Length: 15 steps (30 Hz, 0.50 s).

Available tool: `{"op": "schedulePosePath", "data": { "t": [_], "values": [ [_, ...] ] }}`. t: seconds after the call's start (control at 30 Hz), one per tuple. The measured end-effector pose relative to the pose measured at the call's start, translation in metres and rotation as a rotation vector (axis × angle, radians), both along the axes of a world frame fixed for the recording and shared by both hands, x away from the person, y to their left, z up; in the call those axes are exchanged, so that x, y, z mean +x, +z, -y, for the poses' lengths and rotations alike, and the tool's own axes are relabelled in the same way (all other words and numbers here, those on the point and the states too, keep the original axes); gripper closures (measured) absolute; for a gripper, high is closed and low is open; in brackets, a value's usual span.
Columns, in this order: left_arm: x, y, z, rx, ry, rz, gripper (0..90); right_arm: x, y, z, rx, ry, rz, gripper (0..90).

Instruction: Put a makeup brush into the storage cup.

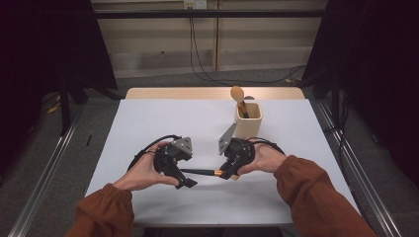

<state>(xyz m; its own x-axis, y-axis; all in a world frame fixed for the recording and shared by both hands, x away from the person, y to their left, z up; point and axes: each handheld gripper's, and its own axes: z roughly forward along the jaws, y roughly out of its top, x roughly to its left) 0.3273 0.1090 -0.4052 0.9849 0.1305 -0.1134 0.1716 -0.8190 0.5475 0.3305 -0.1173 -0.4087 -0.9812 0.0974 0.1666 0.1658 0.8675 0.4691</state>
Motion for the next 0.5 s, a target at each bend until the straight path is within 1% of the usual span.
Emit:
{"op": "schedulePosePath", "data": {
  "t": [0.03,0.07,0.13,0.17,0.23,0.27,0.3,0.33,0.37,0.5],
  "values": [
    [0.001,-0.001,0.001,0.014,-0.010,-0.003,6.6,0.000,0.000,0.000,-0.002,0.003,0.001,71.8],
    [0.002,-0.002,0.003,0.018,-0.027,-0.012,8.2,0.000,0.000,-0.001,-0.002,0.004,-0.004,71.8],
    [0.003,-0.003,0.006,0.022,-0.040,-0.023,11.3,-0.001,0.000,-0.002,-0.007,0.009,-0.003,71.8],
    [0.003,-0.003,0.007,0.022,-0.046,-0.025,13.8,-0.001,0.000,-0.002,-0.014,0.013,-0.002,71.8],
    [0.005,-0.004,0.010,0.031,-0.060,-0.051,18.1,-0.001,0.001,-0.003,-0.011,0.015,-0.001,71.8],
    [0.006,-0.005,0.012,0.035,-0.070,-0.055,20.9,-0.001,0.001,-0.004,-0.010,0.013,-0.002,71.9],
    [0.006,-0.005,0.013,0.040,-0.071,-0.069,23.7,-0.001,0.001,-0.004,-0.012,0.020,-0.003,71.8],
    [0.007,-0.006,0.015,0.044,-0.066,-0.082,24.2,-0.001,0.001,-0.005,-0.014,0.022,-0.002,71.8],
    [0.009,-0.006,0.016,0.049,-0.073,-0.095,25.7,-0.001,0.001,-0.006,-0.016,0.023,-0.002,71.9],
    [0.013,-0.007,0.020,0.045,-0.085,-0.123,32.4,-0.001,0.001,-0.007,-0.015,0.023,-0.007,71.8]
  ]
}}
